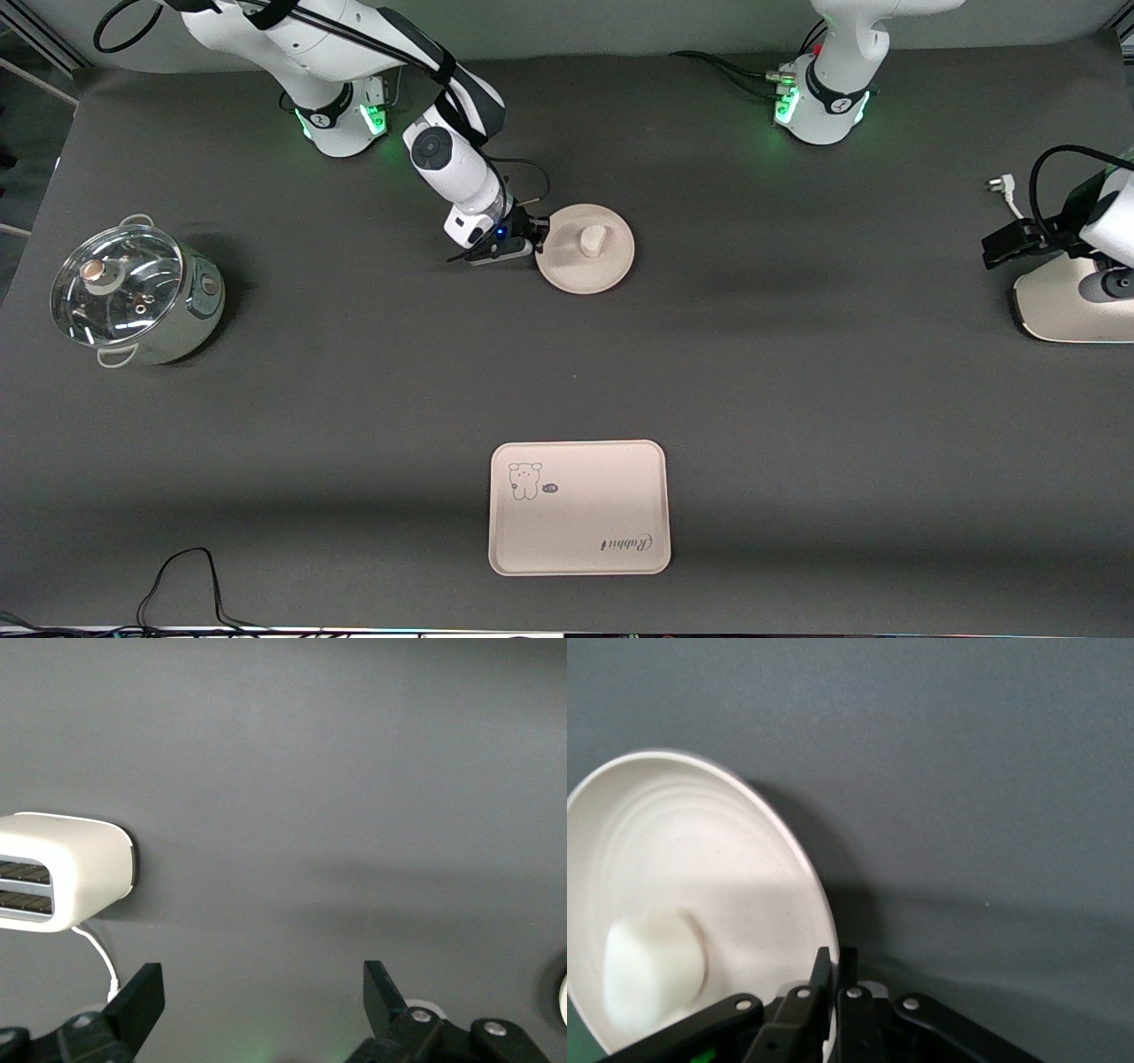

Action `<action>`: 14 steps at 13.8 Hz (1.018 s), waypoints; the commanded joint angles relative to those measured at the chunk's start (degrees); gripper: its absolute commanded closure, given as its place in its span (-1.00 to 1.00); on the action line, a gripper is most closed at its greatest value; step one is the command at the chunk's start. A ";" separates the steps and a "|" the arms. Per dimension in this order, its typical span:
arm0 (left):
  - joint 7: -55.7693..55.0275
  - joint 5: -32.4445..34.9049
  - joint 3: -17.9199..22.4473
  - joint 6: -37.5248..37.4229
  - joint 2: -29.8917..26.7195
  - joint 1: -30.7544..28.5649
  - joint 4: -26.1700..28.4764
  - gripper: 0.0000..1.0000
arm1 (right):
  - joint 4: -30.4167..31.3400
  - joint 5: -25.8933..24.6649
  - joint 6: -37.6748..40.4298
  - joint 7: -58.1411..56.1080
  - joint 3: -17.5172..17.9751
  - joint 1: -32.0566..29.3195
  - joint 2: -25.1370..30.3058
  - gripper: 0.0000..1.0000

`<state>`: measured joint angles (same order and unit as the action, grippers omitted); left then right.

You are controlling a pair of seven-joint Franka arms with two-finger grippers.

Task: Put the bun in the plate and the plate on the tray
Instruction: 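Grasp the plate rim with the right gripper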

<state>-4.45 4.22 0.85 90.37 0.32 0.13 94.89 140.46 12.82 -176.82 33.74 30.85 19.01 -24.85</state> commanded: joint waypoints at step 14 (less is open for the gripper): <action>0.05 -1.23 0.99 -2.75 2.40 3.12 -0.67 -1.00 | -43.46 -0.42 38.62 0.62 -13.26 -1.52 -4.93 1.00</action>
<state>-4.03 3.41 1.29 88.09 2.27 2.50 94.93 107.99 12.77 -144.22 34.63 19.03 17.01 -24.97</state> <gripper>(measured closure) 0.000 0.965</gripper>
